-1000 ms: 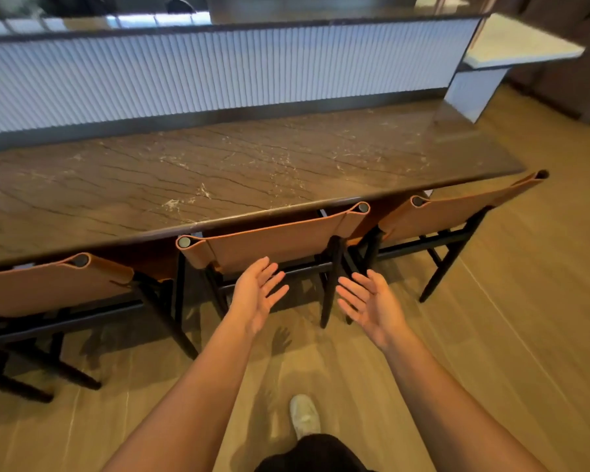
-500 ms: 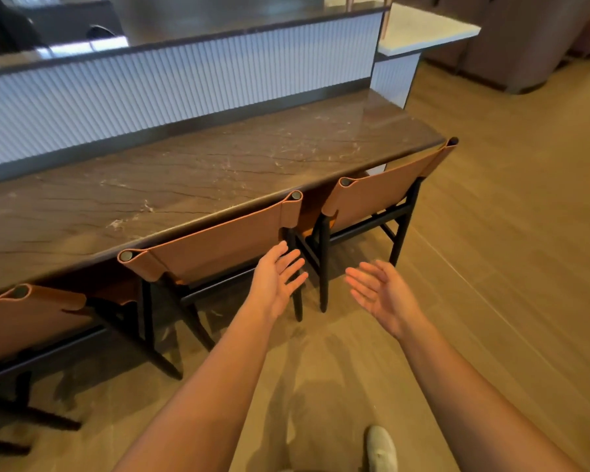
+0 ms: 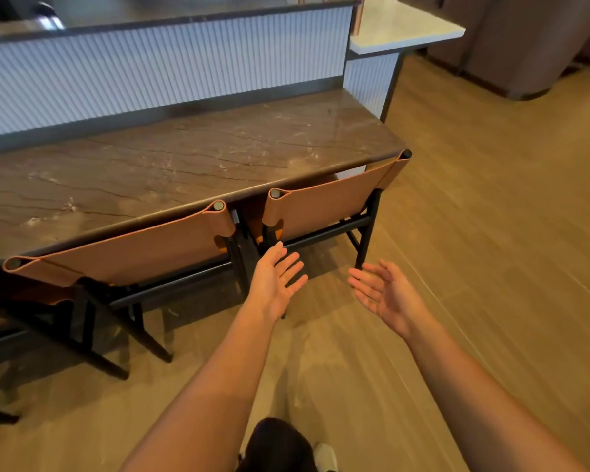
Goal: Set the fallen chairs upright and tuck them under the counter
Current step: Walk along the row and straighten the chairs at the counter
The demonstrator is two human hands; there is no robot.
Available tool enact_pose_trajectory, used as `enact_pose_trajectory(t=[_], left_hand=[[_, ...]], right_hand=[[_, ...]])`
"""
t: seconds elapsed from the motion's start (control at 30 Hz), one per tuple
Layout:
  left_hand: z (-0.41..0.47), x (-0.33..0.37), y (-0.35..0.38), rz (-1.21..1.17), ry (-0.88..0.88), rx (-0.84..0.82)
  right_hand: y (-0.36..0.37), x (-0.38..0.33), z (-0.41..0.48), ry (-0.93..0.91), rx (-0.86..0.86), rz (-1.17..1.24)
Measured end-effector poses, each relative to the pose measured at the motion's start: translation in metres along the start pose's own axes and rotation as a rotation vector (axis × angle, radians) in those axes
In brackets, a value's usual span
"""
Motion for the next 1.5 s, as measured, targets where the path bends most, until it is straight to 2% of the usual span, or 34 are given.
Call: enact_pose_trajectory(t=[0.37, 0.73, 1.03, 1.23, 1.37, 1.5], left_hand=[[0.097, 0.009, 0.058, -0.078, -0.024, 0.117], [0.211, 0.036, 0.121, -0.219, -0.082, 0.246], [0.256, 0.033, 0.127, -0.282, -0.082, 0.398], [0.277, 0.029, 0.123, -0.343, -0.084, 0.438], [0.28, 0.028, 0.122, -0.37, -0.079, 0.469], [0.277, 0.03, 0.126, -0.32, -0.073, 0.415]], right_hand=[[-0.006, -0.073, 0.089, 0.042, -0.049, -0.018], [0.021, -0.163, 0.2, 0.089, 0.013, -0.091], [0.021, -0.197, 0.269, 0.203, 0.019, -0.124], [0.021, -0.226, 0.31, 0.324, 0.04, -0.209], [0.019, -0.236, 0.335, 0.424, 0.138, -0.025], [0.009, -0.24, 0.35, 0.358, 0.187, 0.047]])
Point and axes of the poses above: each hand's wrist, its own z-axis towards the middle knuckle, its own y-axis out of the palm, x = y × z, the point moved 1 cm from there along z, towards the middle knuckle, and after that the axes turned 3 degrees about y, right-handed, at the moved point
